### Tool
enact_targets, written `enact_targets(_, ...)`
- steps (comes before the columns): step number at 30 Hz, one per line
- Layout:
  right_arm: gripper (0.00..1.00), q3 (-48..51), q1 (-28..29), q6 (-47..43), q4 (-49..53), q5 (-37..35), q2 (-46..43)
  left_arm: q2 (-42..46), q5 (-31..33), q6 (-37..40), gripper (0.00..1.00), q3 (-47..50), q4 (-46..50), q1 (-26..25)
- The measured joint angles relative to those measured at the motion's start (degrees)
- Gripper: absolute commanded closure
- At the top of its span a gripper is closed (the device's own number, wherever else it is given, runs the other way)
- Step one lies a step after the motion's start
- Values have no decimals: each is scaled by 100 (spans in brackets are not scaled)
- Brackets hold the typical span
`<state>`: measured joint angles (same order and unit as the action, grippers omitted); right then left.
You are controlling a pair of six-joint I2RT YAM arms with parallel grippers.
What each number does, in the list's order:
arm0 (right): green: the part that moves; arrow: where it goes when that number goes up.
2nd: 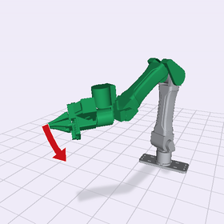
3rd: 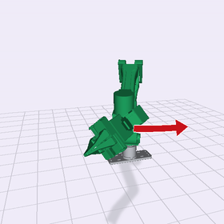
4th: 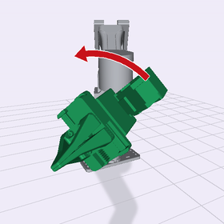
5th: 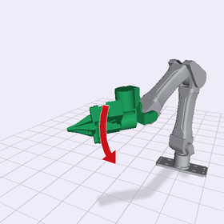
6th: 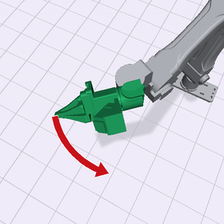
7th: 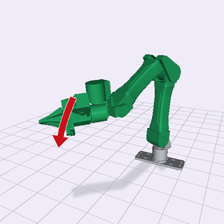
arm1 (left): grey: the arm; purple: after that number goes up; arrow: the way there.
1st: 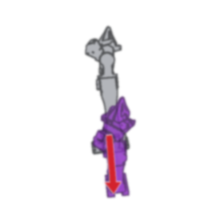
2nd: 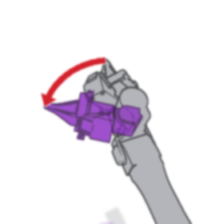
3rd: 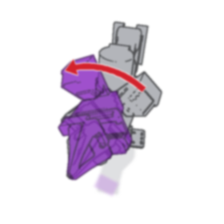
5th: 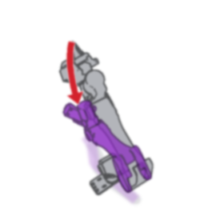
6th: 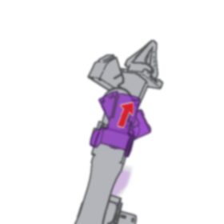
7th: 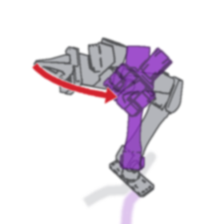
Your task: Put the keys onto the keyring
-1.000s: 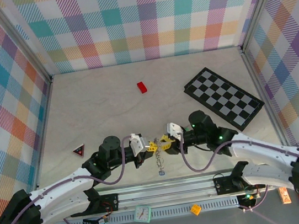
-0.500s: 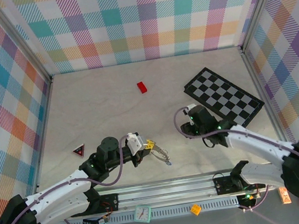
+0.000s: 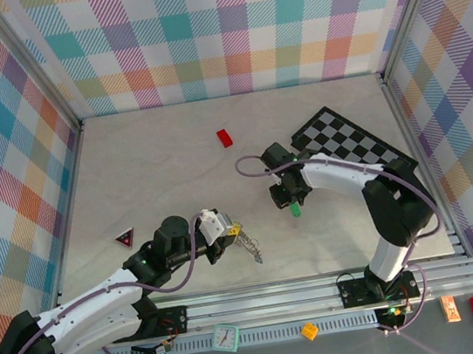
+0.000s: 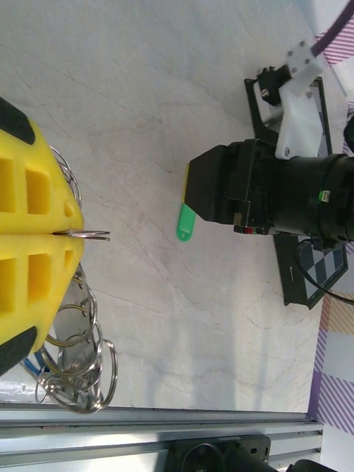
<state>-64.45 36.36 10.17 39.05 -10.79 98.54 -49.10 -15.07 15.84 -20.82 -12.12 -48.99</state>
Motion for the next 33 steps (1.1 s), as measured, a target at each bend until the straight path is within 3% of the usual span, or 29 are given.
enact_targets(11, 68, -527, 0, -192, 732, -278, 693, 0, 20, 2, 100, 0, 0, 0)
enact_targets(23, 80, -704, 0, -227, 785, -380, 953, -2, 20, 2, 100, 0, 0, 0)
enact_targets(33, 82, -730, 2, -232, 861, -442, 964, -2, 20, 2, 100, 0, 0, 0)
